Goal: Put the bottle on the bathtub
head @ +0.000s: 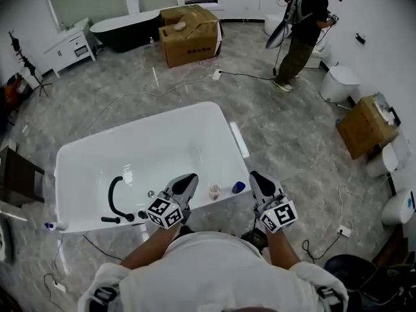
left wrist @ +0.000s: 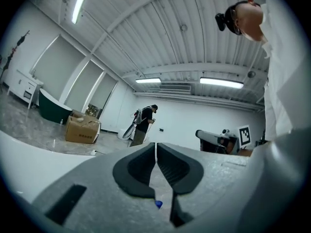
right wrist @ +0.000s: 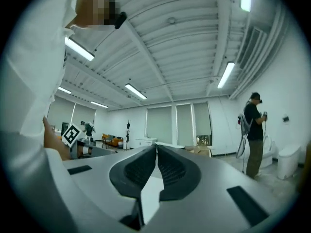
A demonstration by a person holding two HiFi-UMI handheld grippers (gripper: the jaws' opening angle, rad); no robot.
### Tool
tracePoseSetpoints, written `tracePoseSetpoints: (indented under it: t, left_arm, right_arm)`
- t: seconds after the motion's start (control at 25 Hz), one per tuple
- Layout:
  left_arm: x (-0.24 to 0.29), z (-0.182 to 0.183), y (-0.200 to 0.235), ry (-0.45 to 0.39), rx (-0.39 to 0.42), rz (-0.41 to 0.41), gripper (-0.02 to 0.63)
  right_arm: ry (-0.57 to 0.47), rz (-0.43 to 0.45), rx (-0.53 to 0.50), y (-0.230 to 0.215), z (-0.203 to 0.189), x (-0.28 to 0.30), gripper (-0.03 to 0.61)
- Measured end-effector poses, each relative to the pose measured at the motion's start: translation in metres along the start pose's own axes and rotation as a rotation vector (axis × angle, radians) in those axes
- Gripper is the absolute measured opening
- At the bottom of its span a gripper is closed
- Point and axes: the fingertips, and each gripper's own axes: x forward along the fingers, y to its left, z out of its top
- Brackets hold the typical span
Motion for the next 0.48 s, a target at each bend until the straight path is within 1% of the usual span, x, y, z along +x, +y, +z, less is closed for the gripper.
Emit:
tracePoseSetpoints:
  t: [0.08, 0.16, 0.24, 0.28, 0.4, 0.48]
  left_arm:
    - [0.001, 0.017, -0.004, -0.019, -0.01, -0.027, 0.025]
    - [0.004, 0.035, -0.01, -0.033, 0.011, -0.054, 0.025]
    - [0.007, 0.053, -0.014, -0.028, 0.034, -0.061, 0.025]
    - [0.007, 0.058, -0.013, -0.013, 0.046, -0.042, 0.025]
    - [0.004, 0.067, 0.001, 0.037, 0.093, 0.082, 0.025]
    - [0.003, 0.074, 0.003, 0.03, 0.097, 0.105, 0.025]
  right_arm:
    - [-0.029, 0.028, -0.062, -0.002, 0.029, -0.004, 0.023]
    - [-0.061, 0.046, -0.08, -0.006, 0.053, -0.011, 0.023]
    - [-0.079, 0.025, -0.096, -0.011, 0.07, -0.016, 0.023]
    - [-0.082, 0.004, -0.102, -0.014, 0.074, -0.018, 0.023]
    - [-0.067, -0.066, -0.106, -0.02, 0.076, -0.023, 0.023]
    - [-0.049, -0.094, -0.098, -0.025, 0.073, -0.026, 0.023]
